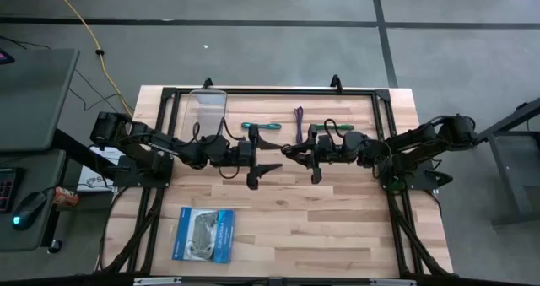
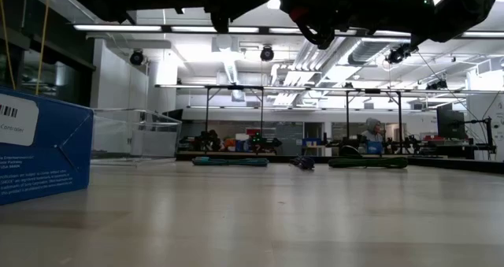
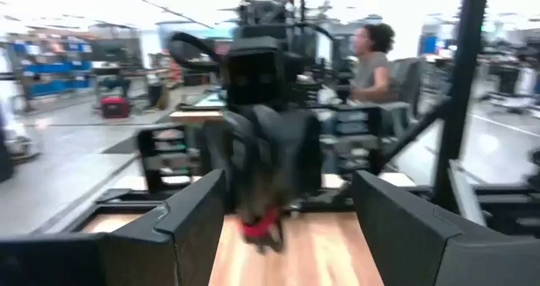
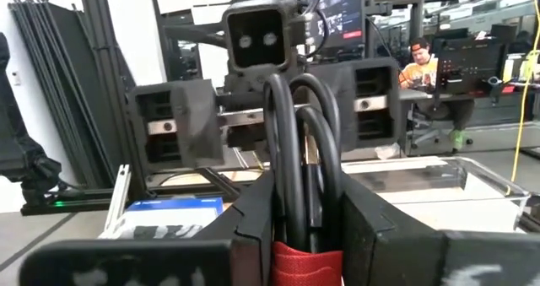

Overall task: Pick and place USB-C Cables
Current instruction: Put the black USB cable into the transparent bin

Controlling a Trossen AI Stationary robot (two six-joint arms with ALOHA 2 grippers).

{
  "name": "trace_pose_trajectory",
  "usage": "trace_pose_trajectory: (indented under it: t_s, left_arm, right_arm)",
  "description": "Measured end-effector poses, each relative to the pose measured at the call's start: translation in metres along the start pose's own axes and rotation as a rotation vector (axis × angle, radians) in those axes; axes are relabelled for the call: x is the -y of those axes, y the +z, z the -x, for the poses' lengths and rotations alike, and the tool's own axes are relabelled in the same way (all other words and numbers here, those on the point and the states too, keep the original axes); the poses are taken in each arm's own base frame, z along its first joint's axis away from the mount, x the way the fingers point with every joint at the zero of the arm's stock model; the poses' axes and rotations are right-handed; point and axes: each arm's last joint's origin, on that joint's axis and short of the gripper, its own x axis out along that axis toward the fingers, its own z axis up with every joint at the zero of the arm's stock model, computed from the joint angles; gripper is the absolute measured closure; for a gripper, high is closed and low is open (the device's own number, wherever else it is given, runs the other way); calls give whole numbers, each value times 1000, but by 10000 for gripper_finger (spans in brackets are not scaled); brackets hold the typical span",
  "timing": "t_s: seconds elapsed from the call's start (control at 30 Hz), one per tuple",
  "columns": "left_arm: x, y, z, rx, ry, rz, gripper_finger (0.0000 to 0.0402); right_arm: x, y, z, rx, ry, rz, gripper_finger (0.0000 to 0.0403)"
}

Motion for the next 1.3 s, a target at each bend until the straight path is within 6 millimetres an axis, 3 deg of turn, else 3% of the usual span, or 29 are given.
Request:
trace_pose_trajectory:
  t_s: [0.33, 0.73, 0.9, 1.13, 1.3]
  left_arm:
    - [-1, -6, -3, -4, 44, -8, 163]
    - [0, -7, -2, -24, 35, -4, 177]
    - [0, -7, -2, -29, 35, -2, 233]
    - [0, -7, -2, -34, 39, -9, 375]
    - [0, -7, -2, -35, 34, -11, 373]
  right_arm:
    - [-4, -7, -37, -85, 47, 8, 334]
    - [-4, -5, -38, -97, 47, 19, 334]
    - [-4, -4, -38, -95, 46, 26, 334]
    - [-3, -5, -37, -101, 36, 30, 334]
    - [-3, -5, -37, -102, 32, 17, 298]
